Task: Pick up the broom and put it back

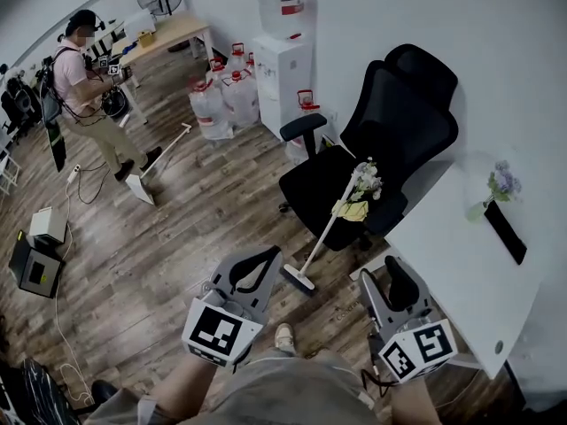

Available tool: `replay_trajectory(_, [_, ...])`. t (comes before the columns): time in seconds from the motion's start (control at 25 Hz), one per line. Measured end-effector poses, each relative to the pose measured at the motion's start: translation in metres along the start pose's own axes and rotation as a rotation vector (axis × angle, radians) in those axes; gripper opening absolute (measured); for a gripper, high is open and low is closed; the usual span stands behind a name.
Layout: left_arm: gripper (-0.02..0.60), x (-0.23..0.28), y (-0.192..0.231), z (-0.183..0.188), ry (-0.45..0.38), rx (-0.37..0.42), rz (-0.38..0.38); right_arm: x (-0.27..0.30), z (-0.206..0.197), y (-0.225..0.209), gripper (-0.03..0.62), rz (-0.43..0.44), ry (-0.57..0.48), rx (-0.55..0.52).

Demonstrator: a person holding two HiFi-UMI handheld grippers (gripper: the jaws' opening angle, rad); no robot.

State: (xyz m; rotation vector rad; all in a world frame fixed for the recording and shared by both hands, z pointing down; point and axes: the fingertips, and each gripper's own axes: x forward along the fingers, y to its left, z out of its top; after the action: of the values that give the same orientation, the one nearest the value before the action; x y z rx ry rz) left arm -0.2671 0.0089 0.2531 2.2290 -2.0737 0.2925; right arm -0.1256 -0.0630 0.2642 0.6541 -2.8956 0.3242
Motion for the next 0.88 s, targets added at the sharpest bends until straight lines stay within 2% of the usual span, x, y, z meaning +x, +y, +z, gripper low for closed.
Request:
replay_trajectory(0.36, [0.015,0.022,-0.001,-0.006,0.044,0.003,0.018,0.020,-0.014,-0.036,0.221,-0.001,0.042,0.050])
replay_trajectory(0.52, [0.015,0.033,0.001,-0.008,0.041,-0.023,0.041,0.033,-0.027,-0.050,0.221,-0.011,0.063,0.077])
replay_trajectory(0.72, [0.015,0.061,0.014,-0.021,0.064,0.008,0.057,0.069,-0.045,-0.067,0.221,-0.038,0.095,0.125])
replay_trajectory(0.8, [0.015,0.075,0.020,-0.030,0.082,0.021,0.059,0.087,-0.053,-0.078,0.221,-0.060,0.100,0.102])
replay_trajectory(0.88, [0.015,0.091,0.025,-0.039,0.096,0.025,0.058,0.105,-0.062,-0.089,0.224,-0.086,0.094,0.031])
